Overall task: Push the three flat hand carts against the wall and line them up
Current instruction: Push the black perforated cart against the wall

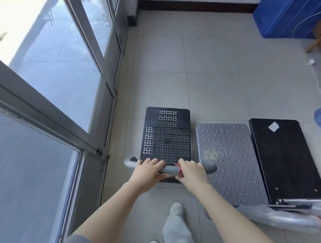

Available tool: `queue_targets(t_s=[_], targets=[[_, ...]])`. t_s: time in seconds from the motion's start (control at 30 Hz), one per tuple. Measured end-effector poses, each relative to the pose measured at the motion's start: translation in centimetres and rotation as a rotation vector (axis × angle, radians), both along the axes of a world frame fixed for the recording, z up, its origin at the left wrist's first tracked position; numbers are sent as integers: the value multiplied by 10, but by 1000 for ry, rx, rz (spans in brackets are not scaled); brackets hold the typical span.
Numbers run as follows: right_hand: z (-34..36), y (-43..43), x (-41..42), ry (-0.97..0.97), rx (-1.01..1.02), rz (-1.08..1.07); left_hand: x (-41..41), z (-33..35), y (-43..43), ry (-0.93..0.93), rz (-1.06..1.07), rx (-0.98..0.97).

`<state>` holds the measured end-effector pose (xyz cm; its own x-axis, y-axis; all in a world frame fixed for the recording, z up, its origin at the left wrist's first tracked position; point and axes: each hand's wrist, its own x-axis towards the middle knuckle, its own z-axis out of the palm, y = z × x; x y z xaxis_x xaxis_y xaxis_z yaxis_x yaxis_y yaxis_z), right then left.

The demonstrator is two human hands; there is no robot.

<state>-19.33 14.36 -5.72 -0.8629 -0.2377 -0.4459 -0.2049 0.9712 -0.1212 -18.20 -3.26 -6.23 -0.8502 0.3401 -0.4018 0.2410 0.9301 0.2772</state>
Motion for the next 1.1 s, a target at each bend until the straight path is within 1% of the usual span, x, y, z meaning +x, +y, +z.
queue_targets(t_s=[0.2,0.47,0.8,0.93,1.1], targets=[[1,-3,-71,-6,52,-17,-71,1,2,1,-7,-25],[4,2,-185,-34,42,17,-182,1,6,42,0,-2],[3,-10,-334,-56,23,8,-330,1,-6,15,33,-28],[4,-17,-386,-78,36,-10,-383,1,-14,-32,26,-26],[6,-18,-469,-52,32,1,-466,3,-15,-12,46,9]])
